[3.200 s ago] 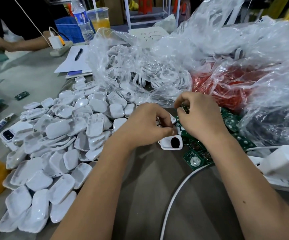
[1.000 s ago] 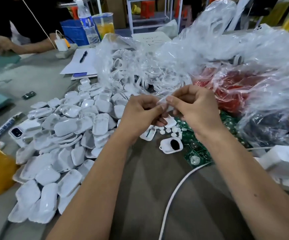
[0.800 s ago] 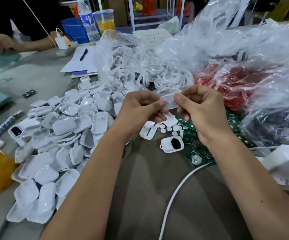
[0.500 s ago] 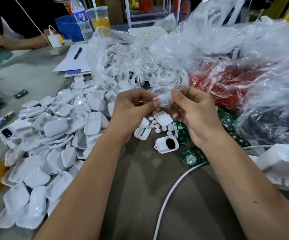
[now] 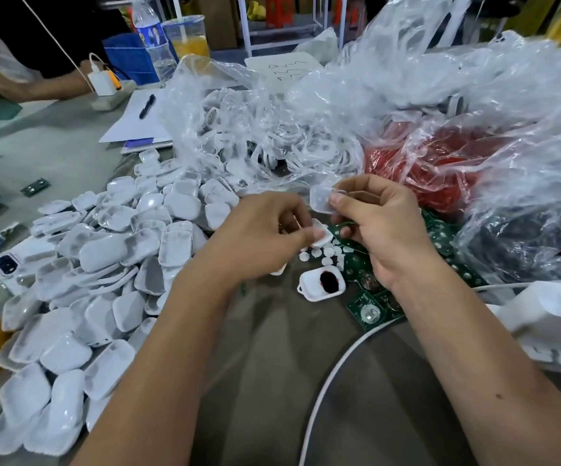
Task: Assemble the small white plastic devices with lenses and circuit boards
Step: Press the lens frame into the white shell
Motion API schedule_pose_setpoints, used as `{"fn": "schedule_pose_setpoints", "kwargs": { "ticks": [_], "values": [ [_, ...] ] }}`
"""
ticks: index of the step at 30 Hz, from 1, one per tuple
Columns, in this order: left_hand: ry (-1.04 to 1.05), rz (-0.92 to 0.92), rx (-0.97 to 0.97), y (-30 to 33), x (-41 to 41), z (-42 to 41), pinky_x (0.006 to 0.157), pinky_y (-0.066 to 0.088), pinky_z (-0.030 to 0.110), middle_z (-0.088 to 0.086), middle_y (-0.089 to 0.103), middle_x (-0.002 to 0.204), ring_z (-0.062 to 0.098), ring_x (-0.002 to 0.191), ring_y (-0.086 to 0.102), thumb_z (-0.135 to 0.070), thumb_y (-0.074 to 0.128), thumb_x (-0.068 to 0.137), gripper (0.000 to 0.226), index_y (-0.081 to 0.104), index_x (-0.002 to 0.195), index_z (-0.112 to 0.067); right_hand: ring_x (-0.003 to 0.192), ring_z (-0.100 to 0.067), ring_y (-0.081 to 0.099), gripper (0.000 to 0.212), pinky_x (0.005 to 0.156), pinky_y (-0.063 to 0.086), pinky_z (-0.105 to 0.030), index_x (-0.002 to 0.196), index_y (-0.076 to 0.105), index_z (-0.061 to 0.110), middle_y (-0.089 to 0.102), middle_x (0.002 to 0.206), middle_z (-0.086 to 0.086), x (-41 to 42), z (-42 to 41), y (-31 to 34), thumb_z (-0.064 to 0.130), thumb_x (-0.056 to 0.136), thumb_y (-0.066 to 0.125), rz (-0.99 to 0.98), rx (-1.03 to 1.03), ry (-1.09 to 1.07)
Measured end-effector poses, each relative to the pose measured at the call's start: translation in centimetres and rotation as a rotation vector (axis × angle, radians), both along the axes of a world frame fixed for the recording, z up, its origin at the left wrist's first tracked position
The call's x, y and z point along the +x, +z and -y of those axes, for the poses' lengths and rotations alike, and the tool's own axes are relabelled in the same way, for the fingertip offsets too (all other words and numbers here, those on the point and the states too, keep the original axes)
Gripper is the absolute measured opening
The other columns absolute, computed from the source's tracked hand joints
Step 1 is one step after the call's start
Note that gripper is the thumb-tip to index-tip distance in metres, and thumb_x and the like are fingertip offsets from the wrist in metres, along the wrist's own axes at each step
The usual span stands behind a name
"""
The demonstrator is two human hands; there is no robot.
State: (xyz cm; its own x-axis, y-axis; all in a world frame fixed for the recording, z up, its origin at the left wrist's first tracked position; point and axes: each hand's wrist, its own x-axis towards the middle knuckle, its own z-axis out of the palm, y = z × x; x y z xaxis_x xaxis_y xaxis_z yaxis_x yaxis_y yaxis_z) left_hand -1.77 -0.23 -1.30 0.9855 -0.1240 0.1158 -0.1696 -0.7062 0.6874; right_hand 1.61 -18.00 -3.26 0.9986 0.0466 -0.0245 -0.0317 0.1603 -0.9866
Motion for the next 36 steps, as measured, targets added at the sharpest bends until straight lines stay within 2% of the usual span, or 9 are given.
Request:
{"fn": "schedule_pose_setpoints", "kwargs": {
  "ticks": [3, 7, 11, 16, 19, 23, 27, 33, 36],
  "values": [
    [-0.157, -0.169, 0.180, 0.6, -0.8, 0.5, 0.063, 0.051, 0.027, -0.011, 0.070, 0.080, 0.002, 0.067, 0.061, -0.062, 0.089, 0.062, 0.046, 0.066, 0.089, -0.033, 0.060, -0.011, 0.065, 0.017, 0.050, 0.048, -0.021, 0.086, 0.072, 0.016, 0.074, 0.076, -0.002, 0.2, -0.2, -0.2, 0.001, 0.088, 0.078, 0.015, -0.024, -0.039],
    [-0.237, -0.182, 0.326, 0.3, -1.2, 1.2, 0.071, 0.054, 0.033, -0.010, 0.065, 0.087, 0.005, 0.078, 0.061, -0.051, 0.097, 0.053, 0.057, 0.065, 0.096, -0.030, 0.062, -0.010, 0.069, 0.015, 0.052, 0.049, -0.018, 0.089, 0.072, 0.015, 0.077, 0.078, -0.001, 0.2, -0.2, -0.3, 0.006, 0.085, 0.084, 0.044, -0.062, -0.057],
    [-0.227, -0.119, 0.265, 0.2, -0.9, 0.8, 0.052, 0.039, 0.016, -0.013, 0.060, 0.069, 0.003, 0.063, 0.055, -0.039, 0.096, 0.059, 0.042, 0.068, 0.086, -0.027, 0.060, -0.011, 0.066, 0.014, 0.053, 0.049, -0.020, 0.082, 0.073, 0.016, 0.076, 0.077, -0.002, 0.1, -0.2, -0.3, 0.006, 0.086, 0.082, 0.043, -0.058, -0.034],
    [-0.150, -0.075, 0.067, 0.0, -0.6, 0.2, 0.059, 0.046, 0.021, -0.011, 0.064, 0.070, 0.012, 0.067, 0.062, -0.028, 0.095, 0.063, 0.035, 0.070, 0.087, -0.025, 0.064, -0.012, 0.062, 0.011, 0.054, 0.051, -0.021, 0.082, 0.079, 0.017, 0.073, 0.074, -0.003, 0.0, 0.3, 0.3, 0.007, 0.086, 0.083, 0.058, -0.011, -0.042],
    [-0.050, -0.014, 0.016, -0.4, -0.2, 0.0, 0.062, 0.050, 0.021, -0.018, 0.063, 0.065, 0.011, 0.065, 0.063, -0.028, 0.096, 0.062, 0.035, 0.073, 0.089, -0.025, 0.061, -0.012, 0.060, 0.009, 0.054, 0.050, -0.021, 0.084, 0.080, 0.015, 0.073, 0.071, -0.002, 0.0, 0.6, 0.6, 0.007, 0.087, 0.082, 0.080, 0.011, -0.048],
    [0.061, 0.080, -0.041, -1.1, 0.3, 0.1, 0.062, 0.056, 0.028, -0.010, 0.066, 0.065, 0.008, 0.061, 0.066, -0.025, 0.095, 0.063, 0.029, 0.072, 0.081, -0.024, 0.053, -0.007, 0.062, 0.011, 0.049, 0.047, -0.018, 0.080, 0.076, 0.011, 0.075, 0.069, -0.002, -0.2, 0.3, 0.4, 0.007, 0.081, 0.087, 0.146, -0.098, -0.071],
    [0.183, 0.144, -0.135, -1.6, 0.6, 0.5, 0.064, 0.058, 0.030, -0.014, 0.066, 0.062, 0.004, 0.057, 0.062, -0.025, 0.096, 0.065, 0.030, 0.077, 0.088, -0.022, 0.052, -0.004, 0.064, 0.017, 0.050, 0.047, -0.014, 0.073, 0.075, 0.017, 0.075, 0.067, 0.000, -0.1, 0.2, 0.0, 0.011, 0.078, 0.091, 0.210, -0.193, -0.113],
    [0.168, 0.161, -0.217, -2.0, 0.6, 0.9, 0.053, 0.048, 0.013, -0.022, 0.068, 0.064, -0.005, 0.051, 0.058, -0.018, 0.097, 0.064, 0.035, 0.074, 0.086, -0.033, 0.052, -0.006, 0.065, 0.018, 0.050, 0.047, -0.016, 0.071, 0.076, 0.019, 0.076, 0.068, -0.001, 0.0, 0.0, -0.5, 0.018, 0.076, 0.093, 0.213, -0.252, -0.119],
    [0.176, 0.176, -0.219, -2.1, 0.6, 1.0, 0.057, 0.048, 0.010, -0.013, 0.069, 0.074, -0.004, 0.057, 0.060, -0.020, 0.098, 0.062, 0.047, 0.077, 0.104, -0.023, 0.053, -0.006, 0.066, 0.017, 0.052, 0.048, -0.017, 0.070, 0.076, 0.020, 0.076, 0.067, 0.001, 0.0, -0.1, -0.6, 0.017, 0.076, 0.093, 0.210, -0.264, -0.114]
  ]
}}
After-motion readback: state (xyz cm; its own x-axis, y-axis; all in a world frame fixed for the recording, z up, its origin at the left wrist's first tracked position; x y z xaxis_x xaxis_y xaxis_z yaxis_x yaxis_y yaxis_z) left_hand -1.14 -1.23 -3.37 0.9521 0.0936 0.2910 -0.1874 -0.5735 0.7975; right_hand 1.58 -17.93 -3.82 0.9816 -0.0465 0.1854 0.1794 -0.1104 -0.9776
